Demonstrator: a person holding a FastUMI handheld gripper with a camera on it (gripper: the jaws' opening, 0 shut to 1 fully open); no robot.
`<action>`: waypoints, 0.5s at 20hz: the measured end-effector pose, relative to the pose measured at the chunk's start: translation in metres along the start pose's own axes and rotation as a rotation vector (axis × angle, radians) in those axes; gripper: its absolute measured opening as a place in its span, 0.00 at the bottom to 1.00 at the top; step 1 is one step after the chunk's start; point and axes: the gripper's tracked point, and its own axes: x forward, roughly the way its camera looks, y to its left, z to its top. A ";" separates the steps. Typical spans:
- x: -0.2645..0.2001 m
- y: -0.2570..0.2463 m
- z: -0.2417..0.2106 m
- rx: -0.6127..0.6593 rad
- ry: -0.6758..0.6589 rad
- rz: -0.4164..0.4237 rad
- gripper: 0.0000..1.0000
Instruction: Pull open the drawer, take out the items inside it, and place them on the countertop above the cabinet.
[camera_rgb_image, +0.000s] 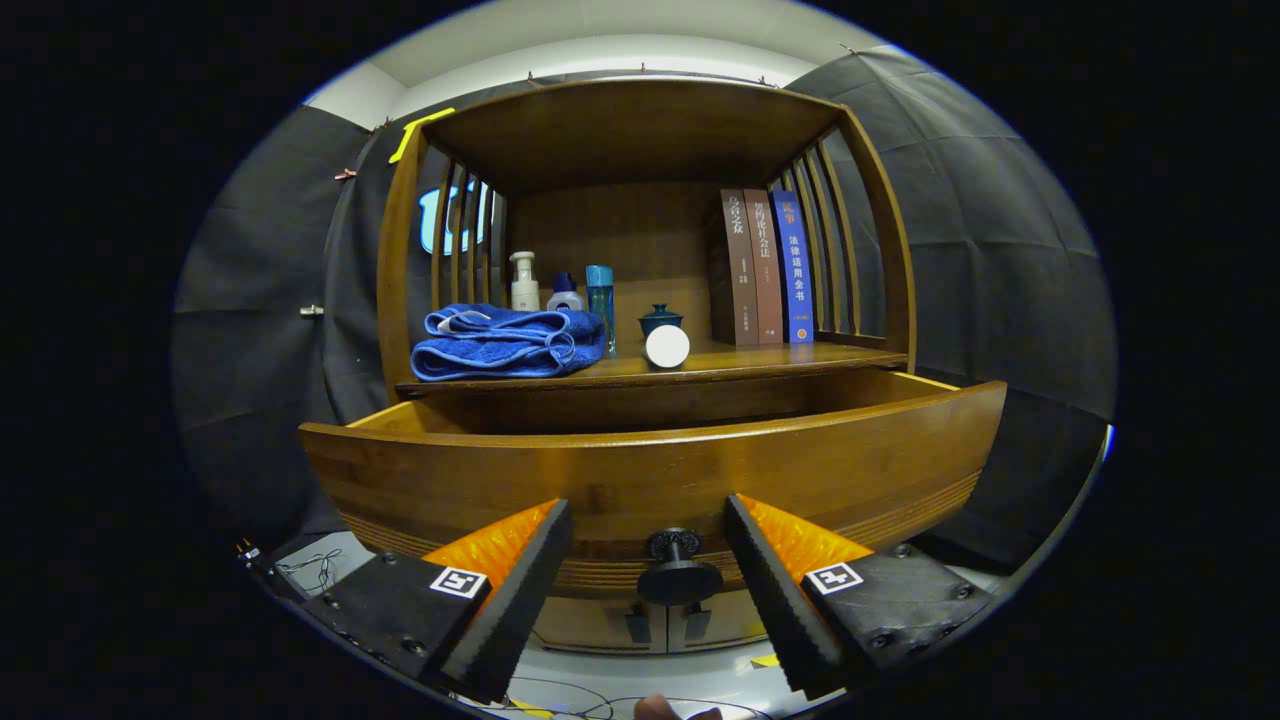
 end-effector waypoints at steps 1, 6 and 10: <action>0.008 0.000 0.002 0.001 0.002 0.000 1.00; 0.047 0.001 0.006 0.002 0.004 0.001 1.00; 0.077 0.002 0.010 0.001 0.006 -0.003 1.00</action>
